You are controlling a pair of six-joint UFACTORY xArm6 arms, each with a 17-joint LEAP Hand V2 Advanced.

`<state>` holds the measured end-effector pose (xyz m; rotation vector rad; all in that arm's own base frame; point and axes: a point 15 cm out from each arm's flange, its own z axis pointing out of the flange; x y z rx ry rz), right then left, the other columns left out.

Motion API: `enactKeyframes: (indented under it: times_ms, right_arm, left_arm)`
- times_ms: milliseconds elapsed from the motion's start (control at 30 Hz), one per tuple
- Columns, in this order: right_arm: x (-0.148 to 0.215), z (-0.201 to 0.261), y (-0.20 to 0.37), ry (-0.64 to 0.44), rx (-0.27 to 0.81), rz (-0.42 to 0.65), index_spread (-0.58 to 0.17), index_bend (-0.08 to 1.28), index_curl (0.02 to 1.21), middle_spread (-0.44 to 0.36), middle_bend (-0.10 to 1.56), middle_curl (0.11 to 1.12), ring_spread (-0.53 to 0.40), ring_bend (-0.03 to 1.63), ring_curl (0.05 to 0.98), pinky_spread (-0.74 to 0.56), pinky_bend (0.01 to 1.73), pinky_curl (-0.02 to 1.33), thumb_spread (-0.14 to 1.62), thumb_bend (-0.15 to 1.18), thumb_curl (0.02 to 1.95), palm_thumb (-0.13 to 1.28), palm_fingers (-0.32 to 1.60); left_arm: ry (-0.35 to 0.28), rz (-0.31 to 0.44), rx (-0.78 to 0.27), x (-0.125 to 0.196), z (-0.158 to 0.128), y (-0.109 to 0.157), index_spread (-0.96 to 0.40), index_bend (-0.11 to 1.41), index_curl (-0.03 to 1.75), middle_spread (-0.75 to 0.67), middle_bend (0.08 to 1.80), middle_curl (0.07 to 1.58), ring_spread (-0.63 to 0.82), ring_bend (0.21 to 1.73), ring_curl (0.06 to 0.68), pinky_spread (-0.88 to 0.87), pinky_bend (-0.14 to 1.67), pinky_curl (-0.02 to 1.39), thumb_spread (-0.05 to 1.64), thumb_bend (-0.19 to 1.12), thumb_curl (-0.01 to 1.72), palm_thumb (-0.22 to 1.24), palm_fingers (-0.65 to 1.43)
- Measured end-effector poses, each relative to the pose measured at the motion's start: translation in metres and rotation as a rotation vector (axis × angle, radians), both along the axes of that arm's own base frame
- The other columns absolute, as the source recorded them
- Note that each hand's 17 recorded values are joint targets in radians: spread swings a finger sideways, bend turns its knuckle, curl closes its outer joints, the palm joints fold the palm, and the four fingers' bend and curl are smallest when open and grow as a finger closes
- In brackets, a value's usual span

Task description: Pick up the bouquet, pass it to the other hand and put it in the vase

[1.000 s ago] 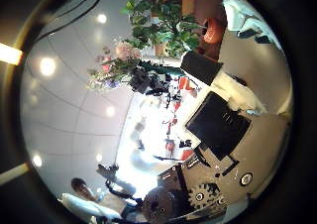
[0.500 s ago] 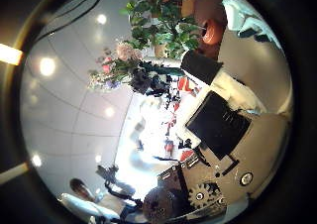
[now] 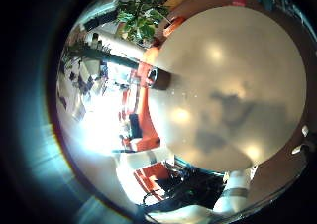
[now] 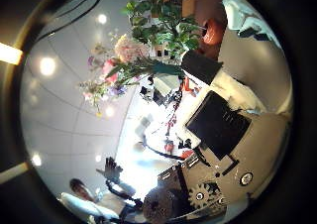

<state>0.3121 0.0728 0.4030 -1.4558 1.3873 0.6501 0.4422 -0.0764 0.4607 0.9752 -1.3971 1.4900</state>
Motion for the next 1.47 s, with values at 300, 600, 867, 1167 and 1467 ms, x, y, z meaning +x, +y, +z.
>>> enactKeyframes:
  times_ms: [300, 600, 867, 1167, 1467]
  right_arm:
    - [-0.001, 0.0, -0.001, -0.008, -0.005, 0.003, -0.444, 0.19, 0.7, -0.261, 0.62, 0.84, -0.29, 1.07, 0.557, -0.55, 0.95, 0.47, 1.02, -0.02, 0.52, 0.78, 0.88]
    - [-0.002, -0.001, 0.001, -0.012, -0.009, 0.014, -0.445, 0.19, 0.72, -0.261, 0.61, 0.85, -0.291, 1.05, 0.555, -0.56, 0.93, 0.46, 1.02, -0.02, 0.52, 0.78, 0.9]
    - [-0.005, -0.004, 0.002, 0.01, -0.023, 0.025, -0.441, 0.18, 0.72, -0.256, 0.61, 0.85, -0.285, 1.03, 0.554, -0.55, 0.93, 0.46, 1.03, -0.02, 0.53, 0.8, 0.93]
    - [-0.019, -0.021, -0.039, 0.115, -0.279, 0.016, -0.424, 0.18, 0.72, -0.223, 0.62, 0.85, -0.263, 1.03, 0.559, -0.53, 0.94, 0.47, 1.04, -0.02, 0.53, 0.82, 0.93]
    - [-0.04, -0.018, -0.074, 0.118, -0.467, -0.039, -0.419, 0.18, 0.71, -0.199, 0.6, 0.84, -0.256, 1.04, 0.562, -0.53, 0.95, 0.47, 1.04, -0.02, 0.54, 0.82, 0.93]
  left_arm:
    - [0.108, 0.073, 0.021, -0.001, -0.04, 0.037, 0.14, 0.08, 0.52, 0.59, 0.15, 0.42, 0.61, 0.56, 0.166, 0.56, 0.15, 0.57, 0.83, -0.04, 0.39, 0.04, -0.27]
    - [0.13, 0.12, 0.039, -0.017, -0.045, 0.069, 0.19, 0.12, 0.35, 0.61, 0.15, 0.31, 0.65, 0.49, 0.149, 0.61, 0.16, 0.41, 0.84, -0.03, 0.36, 0.05, -0.21]
    - [0.029, 0.203, 0.07, -0.046, 0.007, 0.089, 0.19, 0.13, 0.28, 0.6, 0.16, 0.25, 0.65, 0.45, 0.152, 0.61, 0.17, 0.33, 0.86, -0.03, 0.34, 0.06, -0.16]
    - [0.0, 0.365, 0.277, -0.106, 0.051, 0.106, 0.2, 0.16, 0.26, 0.58, 0.16, 0.22, 0.65, 0.42, 0.16, 0.6, 0.18, 0.29, 1.03, 0.02, 0.36, 0.31, -0.12]
    - [-0.088, 0.555, 0.507, -0.159, 0.08, 0.103, 0.21, 0.17, 0.28, 0.58, 0.17, 0.2, 0.65, 0.41, 0.17, 0.59, 0.18, 0.27, 1.06, -0.01, 0.37, 0.4, -0.08]
